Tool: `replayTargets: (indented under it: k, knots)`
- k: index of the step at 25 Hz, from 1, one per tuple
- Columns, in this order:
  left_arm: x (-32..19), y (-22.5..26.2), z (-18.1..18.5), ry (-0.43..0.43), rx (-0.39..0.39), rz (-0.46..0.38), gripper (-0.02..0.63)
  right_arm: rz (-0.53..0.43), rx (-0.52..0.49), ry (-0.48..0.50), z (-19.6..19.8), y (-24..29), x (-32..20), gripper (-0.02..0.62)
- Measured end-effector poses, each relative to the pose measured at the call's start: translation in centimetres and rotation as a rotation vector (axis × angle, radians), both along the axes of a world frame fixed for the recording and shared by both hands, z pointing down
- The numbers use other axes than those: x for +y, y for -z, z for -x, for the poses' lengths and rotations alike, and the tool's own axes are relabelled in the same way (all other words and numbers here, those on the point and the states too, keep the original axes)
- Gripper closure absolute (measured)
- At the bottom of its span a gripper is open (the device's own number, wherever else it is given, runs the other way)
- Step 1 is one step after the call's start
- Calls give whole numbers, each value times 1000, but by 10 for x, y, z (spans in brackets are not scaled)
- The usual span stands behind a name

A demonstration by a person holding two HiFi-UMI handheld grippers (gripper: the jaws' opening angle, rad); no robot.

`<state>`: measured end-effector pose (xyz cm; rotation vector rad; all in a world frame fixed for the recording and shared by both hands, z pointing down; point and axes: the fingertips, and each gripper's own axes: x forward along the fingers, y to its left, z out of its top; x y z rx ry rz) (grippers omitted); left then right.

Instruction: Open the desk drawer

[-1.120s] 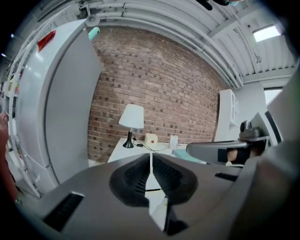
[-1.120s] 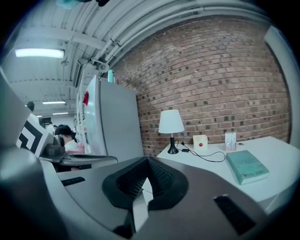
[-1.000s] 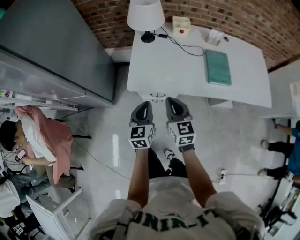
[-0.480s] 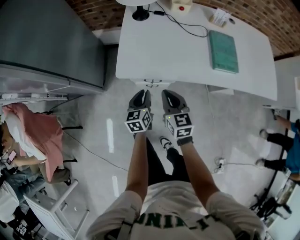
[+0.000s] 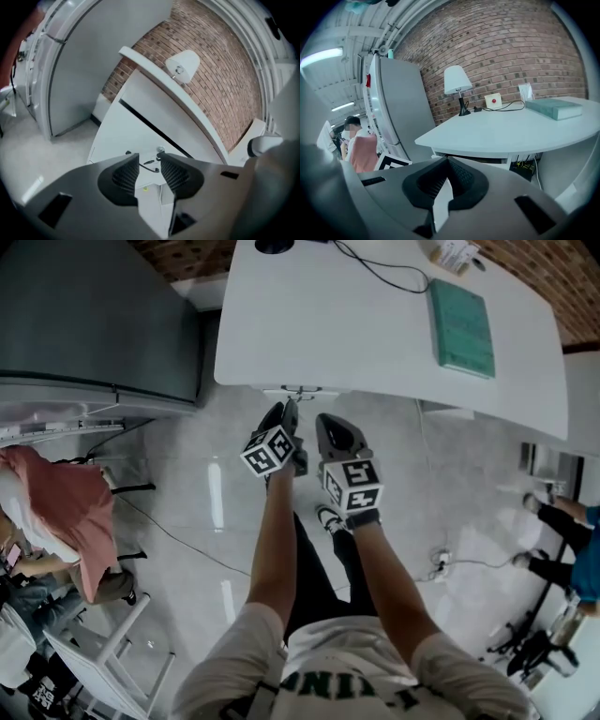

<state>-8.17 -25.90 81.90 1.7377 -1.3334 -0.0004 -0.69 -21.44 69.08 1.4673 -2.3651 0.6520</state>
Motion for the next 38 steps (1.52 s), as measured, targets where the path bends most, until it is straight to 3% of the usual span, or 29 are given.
replayTargets:
  k: [3,8,17,19,20,38]
  knots:
    - [-10,-23,-1,62,116,30,469,5,-10,-6,-2,-12,-5,601]
    - [-27,-47,-3,197,415,9,469,21,-28,-27,-7,-30,-6,601]
    - [-49,-73,-7,260,688,32,482,57,-41,-41,0,-55,-7,601]
    - [-51,-75,-9,262,709,40,571,63,-44,-38,-1,-59,-8,601]
    - [-52,-75,-11,261,714,44,577,64,-41,-39,-3,-60,-8,601]
    - [-17,-72,-14,331,739,104,588,23,21,-28,-11,-46,-8,601]
